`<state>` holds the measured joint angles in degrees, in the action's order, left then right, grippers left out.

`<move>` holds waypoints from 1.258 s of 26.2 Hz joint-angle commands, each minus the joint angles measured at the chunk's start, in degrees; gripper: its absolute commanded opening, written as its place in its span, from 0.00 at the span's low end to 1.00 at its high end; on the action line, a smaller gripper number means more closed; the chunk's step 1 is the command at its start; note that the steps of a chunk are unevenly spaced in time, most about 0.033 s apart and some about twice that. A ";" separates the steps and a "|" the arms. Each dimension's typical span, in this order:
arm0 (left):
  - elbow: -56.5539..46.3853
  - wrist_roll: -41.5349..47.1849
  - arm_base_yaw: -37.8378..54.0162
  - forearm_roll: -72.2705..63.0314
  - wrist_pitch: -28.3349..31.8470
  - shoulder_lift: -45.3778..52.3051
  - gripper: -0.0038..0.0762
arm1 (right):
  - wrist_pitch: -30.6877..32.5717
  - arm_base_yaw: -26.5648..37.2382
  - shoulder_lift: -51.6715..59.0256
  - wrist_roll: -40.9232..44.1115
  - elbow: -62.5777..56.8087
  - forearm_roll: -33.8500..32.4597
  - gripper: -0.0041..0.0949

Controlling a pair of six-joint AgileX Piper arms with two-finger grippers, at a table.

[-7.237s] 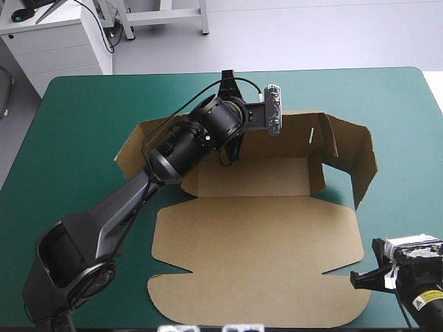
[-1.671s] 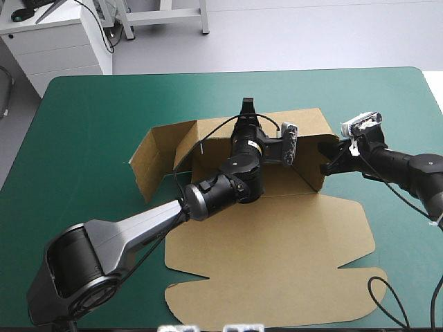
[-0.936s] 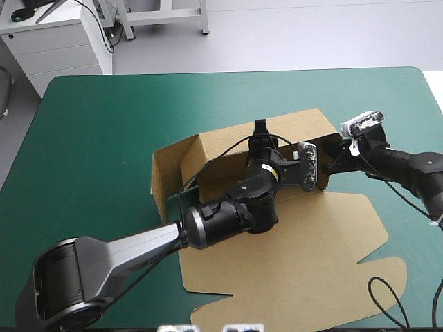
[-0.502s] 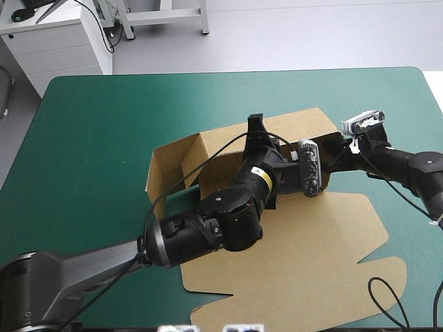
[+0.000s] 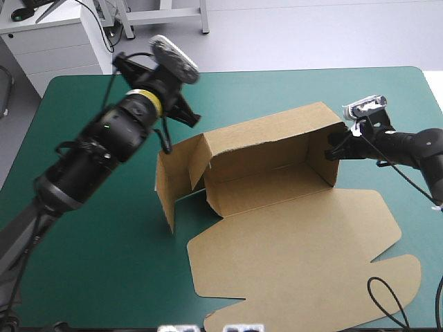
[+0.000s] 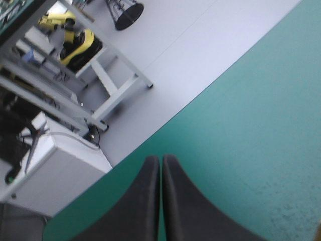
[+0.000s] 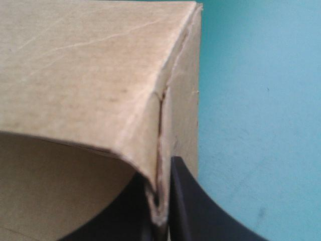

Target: Fold the box

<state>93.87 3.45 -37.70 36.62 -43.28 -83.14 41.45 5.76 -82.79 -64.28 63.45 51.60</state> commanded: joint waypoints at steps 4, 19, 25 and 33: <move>1.41 -8.79 24.48 -26.14 -1.72 7.22 0.05 | 1.30 -12.25 1.21 32.28 17.08 -18.77 0.04; -16.70 -15.31 43.28 -45.98 -5.20 8.24 0.05 | 30.05 -20.21 -14.28 63.19 46.59 -34.71 0.04; -20.06 -15.18 43.28 -45.34 -3.93 8.24 0.05 | 30.16 -20.21 -17.52 64.82 46.59 -34.13 0.04; -20.17 -14.68 43.28 -45.02 -2.32 8.24 0.05 | 30.16 -20.21 -23.92 67.20 46.59 -33.06 0.04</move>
<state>72.27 -11.76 5.52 -7.78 -48.69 -76.93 71.66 -14.47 -107.76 2.12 108.07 15.87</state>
